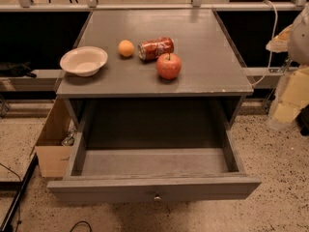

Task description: Place apple into top drawer

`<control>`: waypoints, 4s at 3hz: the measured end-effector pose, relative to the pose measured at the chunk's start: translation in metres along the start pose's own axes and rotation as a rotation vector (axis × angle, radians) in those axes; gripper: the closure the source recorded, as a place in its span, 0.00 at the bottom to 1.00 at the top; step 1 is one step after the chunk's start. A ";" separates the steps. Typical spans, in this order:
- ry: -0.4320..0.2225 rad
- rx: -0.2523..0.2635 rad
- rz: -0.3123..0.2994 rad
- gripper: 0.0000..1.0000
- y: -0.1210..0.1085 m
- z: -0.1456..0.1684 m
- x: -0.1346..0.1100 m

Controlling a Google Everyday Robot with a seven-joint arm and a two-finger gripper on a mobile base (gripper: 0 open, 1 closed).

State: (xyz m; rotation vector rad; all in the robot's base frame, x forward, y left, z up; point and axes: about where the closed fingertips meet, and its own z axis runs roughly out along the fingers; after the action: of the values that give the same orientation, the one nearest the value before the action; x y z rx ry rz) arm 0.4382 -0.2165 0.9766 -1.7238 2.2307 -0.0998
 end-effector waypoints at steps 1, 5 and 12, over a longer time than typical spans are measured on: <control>0.000 0.000 0.000 0.00 0.000 0.000 0.000; -0.430 -0.110 0.160 0.00 -0.116 -0.005 -0.034; -0.599 0.009 0.519 0.00 -0.207 0.118 -0.131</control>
Offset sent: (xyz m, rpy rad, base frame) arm 0.0062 -0.0189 0.0324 0.1479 0.0293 -0.0021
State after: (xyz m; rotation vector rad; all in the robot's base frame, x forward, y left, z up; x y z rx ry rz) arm 0.6943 -0.1308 0.9432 -0.9389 2.1027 0.4595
